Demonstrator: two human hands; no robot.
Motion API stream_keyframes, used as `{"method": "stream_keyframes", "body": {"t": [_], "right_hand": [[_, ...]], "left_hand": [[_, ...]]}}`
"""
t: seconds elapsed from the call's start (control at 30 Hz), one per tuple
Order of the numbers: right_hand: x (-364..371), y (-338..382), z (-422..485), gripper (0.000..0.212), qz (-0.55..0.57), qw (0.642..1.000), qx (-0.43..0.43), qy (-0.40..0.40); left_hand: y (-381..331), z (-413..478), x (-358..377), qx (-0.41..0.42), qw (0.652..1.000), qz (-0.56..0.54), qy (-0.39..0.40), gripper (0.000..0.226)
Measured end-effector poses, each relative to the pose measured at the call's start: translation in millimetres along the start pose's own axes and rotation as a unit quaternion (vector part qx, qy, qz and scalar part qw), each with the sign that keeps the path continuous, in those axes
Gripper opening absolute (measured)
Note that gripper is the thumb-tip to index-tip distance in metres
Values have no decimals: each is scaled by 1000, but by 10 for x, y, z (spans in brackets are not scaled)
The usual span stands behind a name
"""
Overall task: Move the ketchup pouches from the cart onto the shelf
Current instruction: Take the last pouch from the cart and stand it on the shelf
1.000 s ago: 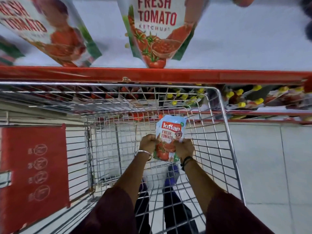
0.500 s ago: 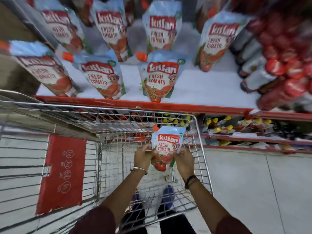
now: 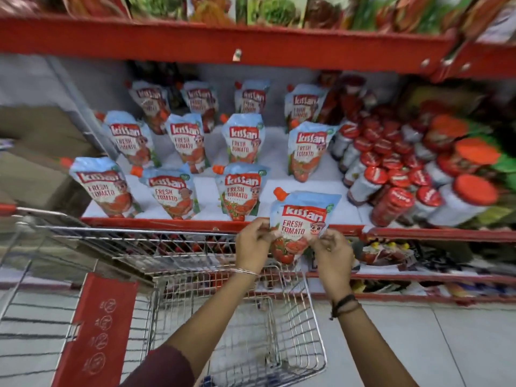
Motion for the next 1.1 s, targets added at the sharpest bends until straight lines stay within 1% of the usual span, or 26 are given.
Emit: {"method": "stream_keyframes", "body": {"t": [0.07, 0.17, 0.23, 0.37, 0.5, 0.67, 0.8, 0.97, 1.1], "right_hand": [[-108, 156, 182, 19, 14, 1000, -17, -14], [-204, 296, 466, 20, 13, 999, -33, -25], [-230, 363, 638, 19, 15, 999, -41, -27], [-208, 403, 938, 19, 9, 998, -57, -28], [-145, 255, 1139, 23, -10, 998, -54, -18], [-89, 28, 1184, 22, -43, 998, -37, -7], [-71, -9, 1151, 21, -52, 998, -33, -6], [-53, -54, 1099, 22, -57, 998, -34, -6], [-62, -90, 1039, 21, -59, 998, -37, 0]], "left_hand": [[-183, 110, 139, 15, 1000, -22, -2, 20], [-357, 312, 319, 33, 999, -42, -10, 19], [-412, 465, 427, 43, 998, -52, -19, 11], [-369, 735, 603, 36, 995, -68, -55, 12], [-208, 886, 702, 22, 997, -52, -57, 10], [-24, 891, 718, 20, 997, -55, -50, 12], [100, 844, 693, 12, 997, -54, -50, 10], [136, 812, 665, 9, 998, -38, -43, 13], [119, 774, 670, -8, 999, -37, -20, 15]]}}
Point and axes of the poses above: each hand's wrist, its own z-axis towards the middle knuckle, its own x-axis out of the palm, y = z × x, the point moved 7 cm from there along z, towards the middle knuckle, and after that the axes turned 6 degrees about -z, right-handed, at the moved point
